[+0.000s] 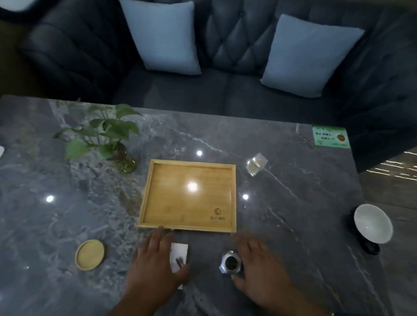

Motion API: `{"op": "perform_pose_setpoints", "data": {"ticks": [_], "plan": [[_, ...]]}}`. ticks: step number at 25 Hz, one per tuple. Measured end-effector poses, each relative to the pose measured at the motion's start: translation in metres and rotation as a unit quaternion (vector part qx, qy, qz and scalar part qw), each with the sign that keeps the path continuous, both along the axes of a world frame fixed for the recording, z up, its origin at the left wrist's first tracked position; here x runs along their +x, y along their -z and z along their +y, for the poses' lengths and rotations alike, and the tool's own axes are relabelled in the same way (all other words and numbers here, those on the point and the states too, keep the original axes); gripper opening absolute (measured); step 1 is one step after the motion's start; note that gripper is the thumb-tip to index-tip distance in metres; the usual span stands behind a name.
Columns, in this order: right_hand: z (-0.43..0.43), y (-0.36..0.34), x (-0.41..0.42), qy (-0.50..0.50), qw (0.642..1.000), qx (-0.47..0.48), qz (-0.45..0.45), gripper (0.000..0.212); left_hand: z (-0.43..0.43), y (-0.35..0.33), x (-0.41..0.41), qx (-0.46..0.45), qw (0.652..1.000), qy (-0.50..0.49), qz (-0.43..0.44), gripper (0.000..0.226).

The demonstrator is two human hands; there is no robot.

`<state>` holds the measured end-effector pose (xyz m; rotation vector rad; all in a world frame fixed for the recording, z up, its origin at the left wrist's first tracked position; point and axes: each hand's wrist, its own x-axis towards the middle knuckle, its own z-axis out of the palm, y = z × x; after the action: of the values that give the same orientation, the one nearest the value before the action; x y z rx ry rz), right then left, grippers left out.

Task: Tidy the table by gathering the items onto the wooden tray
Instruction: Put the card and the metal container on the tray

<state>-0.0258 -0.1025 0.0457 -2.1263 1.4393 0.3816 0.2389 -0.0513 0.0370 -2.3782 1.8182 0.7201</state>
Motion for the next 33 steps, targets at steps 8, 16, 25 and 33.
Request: {"op": "perform_pose_setpoints", "data": {"ticks": [8, 16, 25, 33], "plan": [[0.008, 0.005, 0.038, 0.002, 0.998, 0.034, 0.048, 0.069, 0.002, 0.014, 0.033, 0.043, 0.998, -0.024, 0.034, 0.116], [0.013, 0.008, 0.038, 0.015, 0.999, 0.021, 0.030, 0.052, -0.010, 0.021, 0.019, 0.110, 0.993, -0.050, 0.011, 0.131], [0.001, 0.018, 0.017, -0.036, 0.999, 0.007, -0.019, 0.050, -0.022, -0.013, -0.001, 0.112, 0.991, -0.079, 0.000, 0.102], [-0.030, -0.012, 0.029, -0.013, 0.994, -0.039, -0.097, 0.050, -0.079, -0.048, 0.028, 0.048, 0.996, -0.070, -0.001, 0.092]]}}
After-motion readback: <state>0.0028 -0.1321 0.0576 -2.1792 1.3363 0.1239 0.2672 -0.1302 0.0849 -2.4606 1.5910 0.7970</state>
